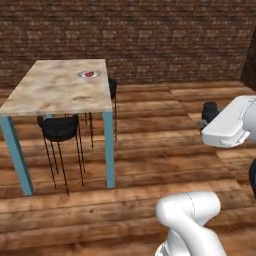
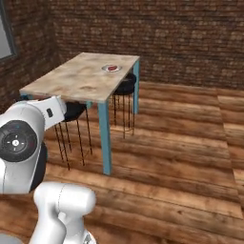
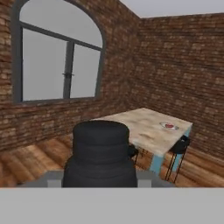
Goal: Retrieve the shaker from the cabinet and place it next the steak on a plate on the dining table.
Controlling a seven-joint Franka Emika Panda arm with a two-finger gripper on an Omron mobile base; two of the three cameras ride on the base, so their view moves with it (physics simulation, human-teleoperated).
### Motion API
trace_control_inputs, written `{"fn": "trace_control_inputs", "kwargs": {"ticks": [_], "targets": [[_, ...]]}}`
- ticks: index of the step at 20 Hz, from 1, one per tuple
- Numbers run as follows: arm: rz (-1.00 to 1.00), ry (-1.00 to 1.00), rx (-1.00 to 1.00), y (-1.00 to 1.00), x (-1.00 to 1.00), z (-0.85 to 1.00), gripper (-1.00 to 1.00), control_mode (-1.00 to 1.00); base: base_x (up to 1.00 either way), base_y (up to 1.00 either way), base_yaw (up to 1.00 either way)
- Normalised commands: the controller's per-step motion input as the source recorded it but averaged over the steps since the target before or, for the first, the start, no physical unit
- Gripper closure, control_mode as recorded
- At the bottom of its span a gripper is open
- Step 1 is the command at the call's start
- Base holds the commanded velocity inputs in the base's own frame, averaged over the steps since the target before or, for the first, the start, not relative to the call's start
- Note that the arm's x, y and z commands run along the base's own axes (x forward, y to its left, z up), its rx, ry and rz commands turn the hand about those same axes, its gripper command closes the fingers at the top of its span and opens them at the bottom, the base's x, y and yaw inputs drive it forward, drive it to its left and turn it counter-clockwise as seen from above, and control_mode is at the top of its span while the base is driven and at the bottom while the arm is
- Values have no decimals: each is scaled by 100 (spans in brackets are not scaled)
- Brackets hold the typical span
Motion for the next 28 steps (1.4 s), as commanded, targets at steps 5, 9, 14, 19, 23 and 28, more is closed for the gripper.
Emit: {"fn": "trace_control_inputs", "kwargs": {"ticks": [5,9,14,19,23,28], "targets": [[0,0,0,0,0,0,100,100,100,-43,-43],[0,0,0,0,0,0,100,100,100,-34,-41],[0,0,0,0,0,0,100,100,100,-23,-29],[0,0,0,0,0,0,100,100,100,-19,-2],[0,0,0,0,0,0,100,100,100,-30,8],[0,0,0,0,0,0,100,100,100,-34,29]]}}
